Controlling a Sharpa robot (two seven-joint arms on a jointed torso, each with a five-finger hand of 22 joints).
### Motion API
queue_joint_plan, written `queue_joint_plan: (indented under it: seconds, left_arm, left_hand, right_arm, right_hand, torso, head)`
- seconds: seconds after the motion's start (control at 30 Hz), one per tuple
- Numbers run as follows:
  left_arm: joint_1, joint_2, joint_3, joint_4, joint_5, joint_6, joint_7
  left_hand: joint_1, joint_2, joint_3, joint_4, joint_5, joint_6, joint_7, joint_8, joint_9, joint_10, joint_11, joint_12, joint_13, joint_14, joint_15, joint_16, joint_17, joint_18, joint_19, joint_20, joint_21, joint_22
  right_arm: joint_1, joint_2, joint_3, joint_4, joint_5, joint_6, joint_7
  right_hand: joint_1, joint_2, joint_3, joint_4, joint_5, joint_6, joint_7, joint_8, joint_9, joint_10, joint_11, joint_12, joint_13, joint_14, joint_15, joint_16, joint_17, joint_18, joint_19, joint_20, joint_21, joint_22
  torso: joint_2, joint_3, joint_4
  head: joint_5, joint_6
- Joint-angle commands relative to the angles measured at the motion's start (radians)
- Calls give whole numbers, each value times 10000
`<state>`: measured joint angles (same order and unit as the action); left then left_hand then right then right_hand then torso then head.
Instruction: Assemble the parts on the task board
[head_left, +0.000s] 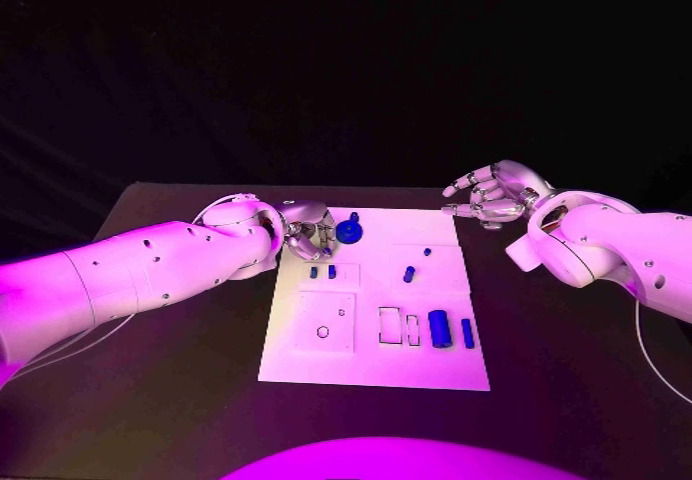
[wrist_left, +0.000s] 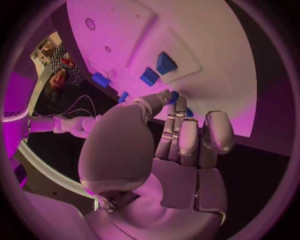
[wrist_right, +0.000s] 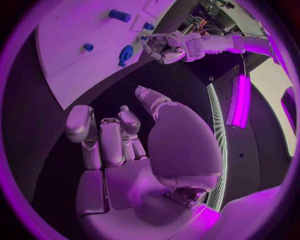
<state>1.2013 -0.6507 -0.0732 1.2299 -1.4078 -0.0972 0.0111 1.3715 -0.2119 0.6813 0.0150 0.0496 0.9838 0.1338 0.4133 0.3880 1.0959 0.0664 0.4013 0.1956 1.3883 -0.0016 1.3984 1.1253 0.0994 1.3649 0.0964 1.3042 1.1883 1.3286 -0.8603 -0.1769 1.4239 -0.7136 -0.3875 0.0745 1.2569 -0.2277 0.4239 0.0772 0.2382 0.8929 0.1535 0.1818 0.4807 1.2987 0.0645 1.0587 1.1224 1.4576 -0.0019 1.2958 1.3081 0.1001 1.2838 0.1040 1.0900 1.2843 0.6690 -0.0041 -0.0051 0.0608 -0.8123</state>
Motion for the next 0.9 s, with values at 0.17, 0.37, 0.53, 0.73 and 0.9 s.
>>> queue_joint_plan:
  seconds: [0.17, 0.37, 0.53, 0.73, 0.9]
  left_arm:
    - [-27, 30, -19, -29, 87, 200, -47]
    - [-27, 39, -22, -71, 108, 280, -120]
    - [-29, 37, -24, -92, 123, 258, -117]
    - [-32, 42, -25, -107, 154, 195, -63]
    - [-39, 43, -25, -111, 187, 117, -11]
  left_hand:
    - [-146, -20, -110, 32, 33, -158, 82, -296, -19, -96, 97, -337, -3, 45, 55, 1, 28, -83, -60, -10, -134, -184]
    - [-210, -106, -70, 70, 32, -509, 219, -721, -84, -239, 238, -775, -76, -114, 170, -114, -243, -33, -206, 88, -342, -425]
    - [-213, -143, -45, 69, 33, -615, 262, -866, -103, -243, 281, -929, -105, -172, 209, -155, -338, -20, -240, 130, -396, -483]
    - [-220, -156, -46, 71, 34, -629, 258, -893, -105, -241, 287, -958, -108, -186, 216, -165, -358, -16, -248, 138, -409, -496]
    - [-262, -196, -64, 89, 35, -649, 254, -935, -107, -248, 294, -1012, -114, -206, 225, -179, -390, -13, -256, 151, -423, -510]
  right_arm:
    - [-5, -5, 2, 14, -81, 91, 99]
    - [-5, -12, 2, 12, -81, 85, 102]
    - [-5, -15, 2, 11, -81, 88, 103]
    - [-5, -12, 2, 2, -81, 112, 97]
    - [-5, -7, 2, -9, -81, 119, 99]
  right_hand:
    - [73, 5, -5, 83, 32, -48, -24, 43, 0, 11, -14, -67, -25, -32, -32, -25, 455, 127, -7, -5, -63, -18]
    - [82, -1, -4, 93, 31, -50, -28, 52, 1, 21, -19, -106, -55, -30, -38, -52, 438, 132, -6, -12, -110, -49]
    - [82, -1, -4, 93, 31, -50, -28, 52, 1, 21, -19, -106, -55, -30, -38, -52, 438, 132, -6, -12, -110, -49]
    - [82, -1, -4, 93, 31, -50, -28, 52, 1, 21, -19, -106, -55, -30, -38, -52, 438, 132, -6, -12, -110, -49]
    - [82, -1, -4, 93, 31, -50, -28, 52, 1, 21, -19, -106, -55, -30, -38, -52, 438, 132, -6, -12, -110, -49]
  torso:
    - [0, 1, -9]
    - [-1, 1, -5]
    - [0, 0, -1]
    - [-5, 1, -6]
    - [-6, -1, -4]
  head:
    - [15, 5]
    - [14, 6]
    - [17, 16]
    - [20, 17]
    - [26, 37]
